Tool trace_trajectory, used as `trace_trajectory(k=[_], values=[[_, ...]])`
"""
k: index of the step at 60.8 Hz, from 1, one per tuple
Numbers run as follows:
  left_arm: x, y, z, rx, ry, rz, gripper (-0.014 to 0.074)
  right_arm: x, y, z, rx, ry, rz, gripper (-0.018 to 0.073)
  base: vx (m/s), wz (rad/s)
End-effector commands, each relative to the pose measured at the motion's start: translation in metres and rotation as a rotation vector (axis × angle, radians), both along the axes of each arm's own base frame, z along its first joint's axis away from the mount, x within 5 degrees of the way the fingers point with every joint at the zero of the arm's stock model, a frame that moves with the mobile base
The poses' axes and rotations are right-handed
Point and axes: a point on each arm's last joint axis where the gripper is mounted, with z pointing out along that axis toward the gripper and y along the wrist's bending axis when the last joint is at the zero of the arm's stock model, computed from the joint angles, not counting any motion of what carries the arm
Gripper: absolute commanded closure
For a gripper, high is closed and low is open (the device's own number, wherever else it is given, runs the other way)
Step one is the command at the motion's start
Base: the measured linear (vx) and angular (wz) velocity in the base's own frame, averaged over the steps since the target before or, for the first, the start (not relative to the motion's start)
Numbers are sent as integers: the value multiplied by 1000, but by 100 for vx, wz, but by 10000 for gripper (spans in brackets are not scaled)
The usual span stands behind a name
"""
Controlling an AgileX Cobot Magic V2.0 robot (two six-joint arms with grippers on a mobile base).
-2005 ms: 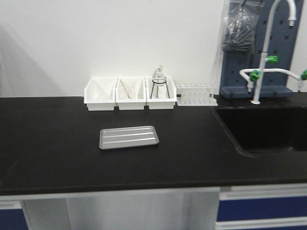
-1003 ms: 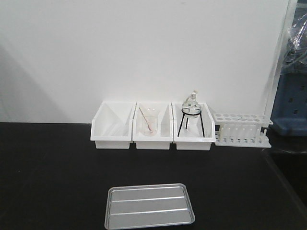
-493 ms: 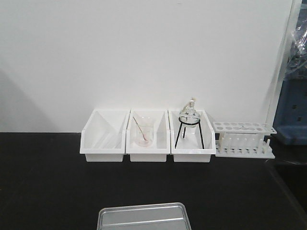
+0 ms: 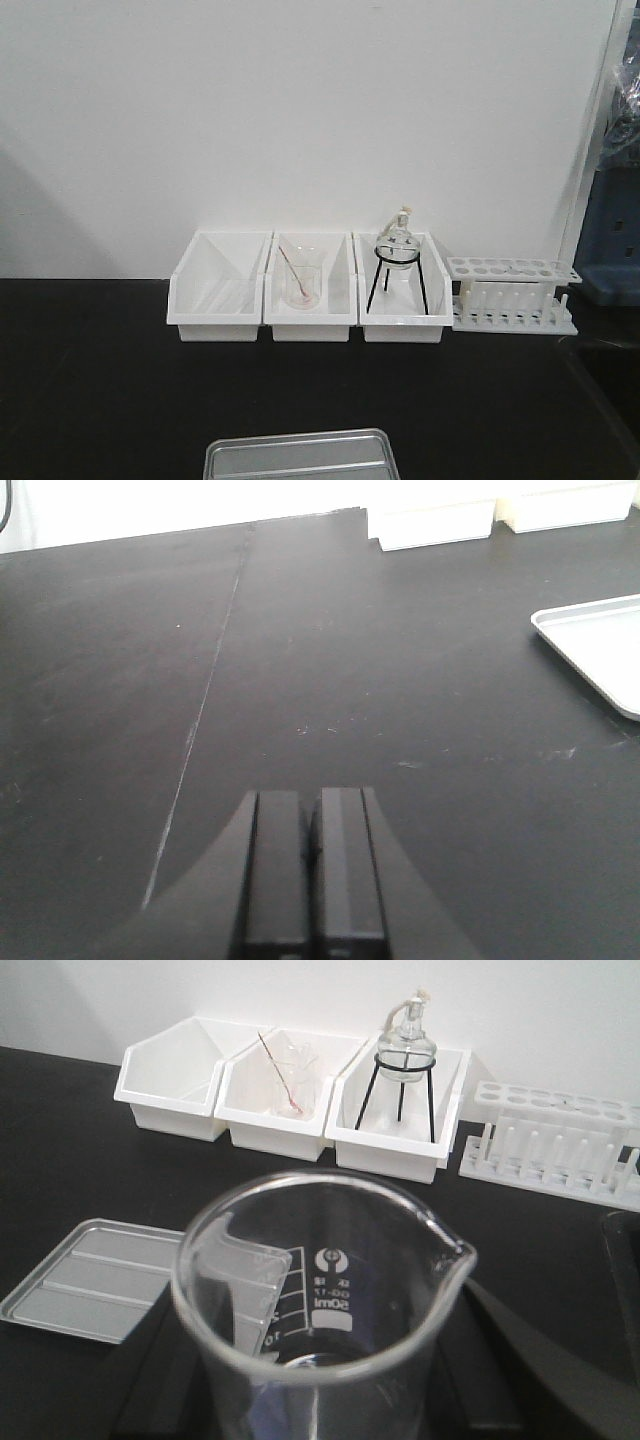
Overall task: Move beaker to silver tray on left bench
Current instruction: 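Approach the silver tray, keeping the beaker held in the right gripper, then lower the beaker onto the silver tray with the right gripper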
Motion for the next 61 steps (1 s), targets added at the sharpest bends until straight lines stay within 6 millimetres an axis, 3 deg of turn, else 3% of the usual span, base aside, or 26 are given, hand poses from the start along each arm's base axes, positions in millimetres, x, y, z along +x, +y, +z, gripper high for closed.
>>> trace_trajectory(k=[1,18,24,31,36,37,38,54,61], values=[[2,-1,0,-5,-63,-10,595,1,2,19,21,-115,29,570,0,0],[2,-1,0,-5,-63,-10,595,3,9,29,82,-217,84,570,0,0],[2,-1,0,-5,-63,-10,595,17,21,30,105,-255,141,570,0,0],[2,-1,0,-5,-63,-10,595,46,41,17,107,-232,209,570,0,0],[2,-1,0,-5,-63,-10,595,72,59,-1,107,-195,265,570,0,0],[2,-1,0,-5,-63,-10,595,97,76,-22,108,-177,323,570,0,0],[2,-1,0,-5,-63,-10,595,103,80,-28,103,-162,334,570,0,0],[2,-1,0,-5,-63,-10,595,170,128,-92,11,-104,537,570,0,0],[2,-1,0,-5,-63,-10,595,191,140,-118,-8,-60,577,570,0,0]])
